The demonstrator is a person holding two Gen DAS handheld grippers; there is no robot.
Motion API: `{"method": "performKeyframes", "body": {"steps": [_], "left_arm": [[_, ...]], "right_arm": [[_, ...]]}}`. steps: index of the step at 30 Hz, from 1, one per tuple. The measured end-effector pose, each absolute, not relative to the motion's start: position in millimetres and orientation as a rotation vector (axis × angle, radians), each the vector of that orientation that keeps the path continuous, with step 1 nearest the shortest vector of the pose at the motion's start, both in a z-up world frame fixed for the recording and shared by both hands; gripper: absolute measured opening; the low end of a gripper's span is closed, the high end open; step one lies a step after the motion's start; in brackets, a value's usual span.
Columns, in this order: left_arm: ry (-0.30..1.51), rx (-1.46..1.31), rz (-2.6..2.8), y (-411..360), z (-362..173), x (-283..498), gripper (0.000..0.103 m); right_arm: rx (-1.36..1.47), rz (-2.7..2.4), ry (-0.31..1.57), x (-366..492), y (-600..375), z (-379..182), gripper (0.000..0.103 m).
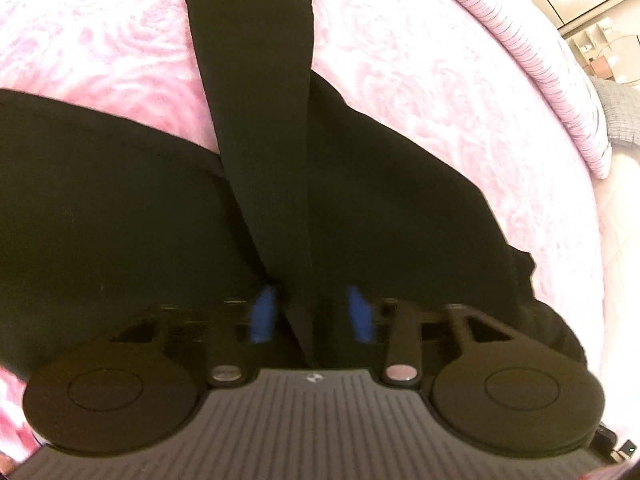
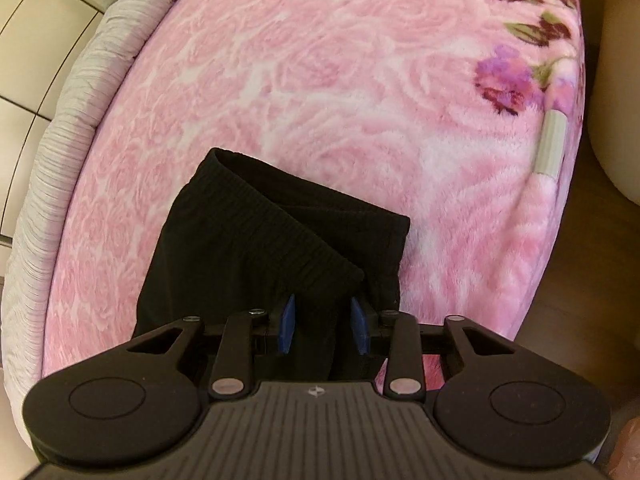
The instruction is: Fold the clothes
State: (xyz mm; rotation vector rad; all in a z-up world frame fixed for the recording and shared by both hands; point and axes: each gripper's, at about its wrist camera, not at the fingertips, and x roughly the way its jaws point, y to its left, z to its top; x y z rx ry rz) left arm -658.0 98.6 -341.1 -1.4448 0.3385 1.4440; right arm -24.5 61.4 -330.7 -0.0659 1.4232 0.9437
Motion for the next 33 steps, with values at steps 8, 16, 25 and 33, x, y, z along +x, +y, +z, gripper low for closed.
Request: {"method": "performKeyframes", "body": {"steps": [8, 16, 25, 33], "left_arm": [[0.384, -1.223, 1.488, 65.5, -298.2, -646.4, 0.003], [0.478, -1.169, 1.539, 13.9, -305.7, -629.1, 0.003], [0.465, -1.095, 1.573, -1.5, -306.0, -615.6, 0.003], [0.550, -1.143, 1.598, -0.3, -331.4, -609.5, 0.011]], "right_arm": [[-0.264, 1.088, 1.188, -37.7, 72.7, -289.5, 0.015], [-0.329, 1.109, 1.170, -27.7, 68.4, -287.4, 0.014], [-0.301, 1.107, 1.188, -22.5, 57.4, -298.3, 0.013], [-0.469, 1.035, 1.196, -34.1, 67.2, -321.9, 0.037]]}}
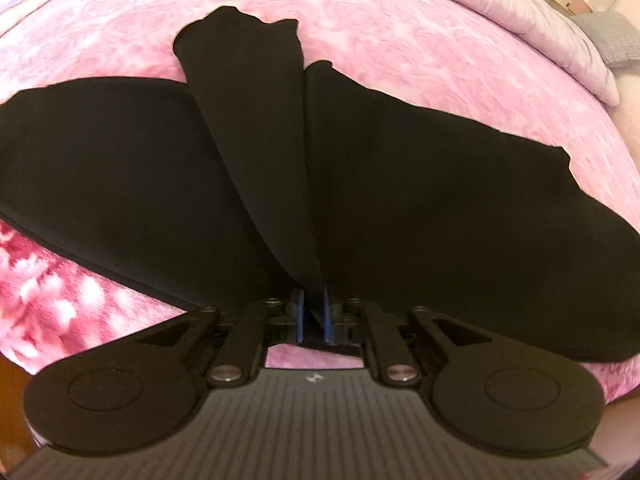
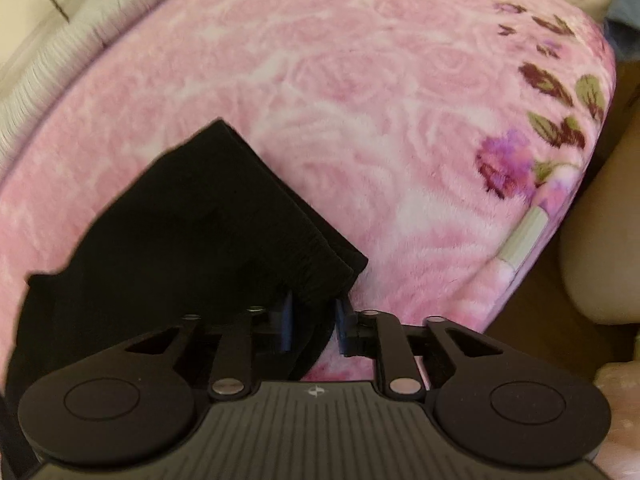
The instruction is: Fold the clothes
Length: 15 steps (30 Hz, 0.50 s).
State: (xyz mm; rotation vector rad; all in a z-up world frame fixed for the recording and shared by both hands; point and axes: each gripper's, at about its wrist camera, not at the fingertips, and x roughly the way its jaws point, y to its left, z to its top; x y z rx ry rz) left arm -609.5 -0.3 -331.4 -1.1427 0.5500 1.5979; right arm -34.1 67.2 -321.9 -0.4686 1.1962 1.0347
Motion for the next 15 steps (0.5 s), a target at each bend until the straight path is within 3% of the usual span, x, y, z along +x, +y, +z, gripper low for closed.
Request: {"method": "performKeyframes", "body": {"steps": [2, 7, 15], "left_arm": [[0.579, -1.109, 1.607, -3.6, -319.0, -609.5, 0.014], [0.525, -1.107, 1.632, -28.1, -289.3, -628.4, 0.014], [0.519, -1.182, 1.722, -34.0, -277.3, -694.0, 0.014]], "right_arm": [[-0.525, 1.015, 1.116, -44.2, 68.6, -307.5, 0.049], [-0.569, 1.100, 0.977, -75.6, 62.2, -272.3, 0.048], [-0.727, 1.399, 1.183, -188.9, 92.2, -289.4, 0.047]]}}
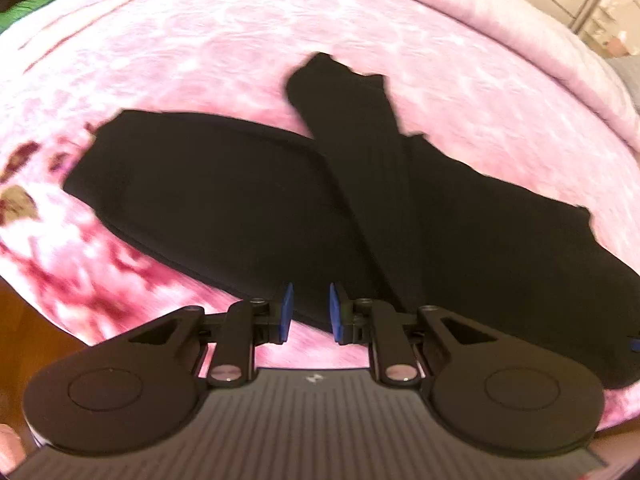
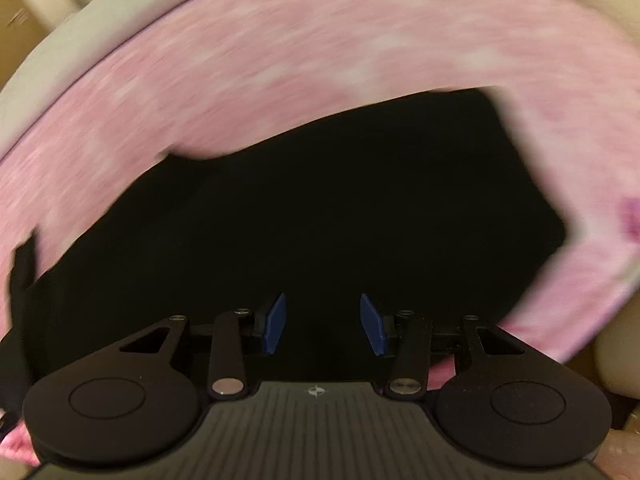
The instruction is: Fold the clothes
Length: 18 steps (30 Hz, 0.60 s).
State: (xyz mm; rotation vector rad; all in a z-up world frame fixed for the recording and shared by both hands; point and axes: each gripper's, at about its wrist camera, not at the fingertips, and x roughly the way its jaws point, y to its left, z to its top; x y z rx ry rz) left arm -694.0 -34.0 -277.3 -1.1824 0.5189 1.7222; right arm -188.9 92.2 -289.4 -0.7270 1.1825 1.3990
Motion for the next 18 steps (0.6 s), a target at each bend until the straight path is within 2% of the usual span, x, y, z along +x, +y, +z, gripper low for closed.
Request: {"method": "performKeyframes", "body": {"steps": [12, 18], "left_arm": [[0.612, -1.278, 1.679, 7.9, -299.8, -818.9, 0.023], [0.633, -1.292, 1.667, 27.7, -306.0, -879.1, 0.027]], "right_arm": [[-0.816, 1.664, 1.193, -406.6, 158.9, -290.0, 0.047], [-0.672, 1.636, 1.366, -475.5, 193.5, -299.4, 0.047]]}}
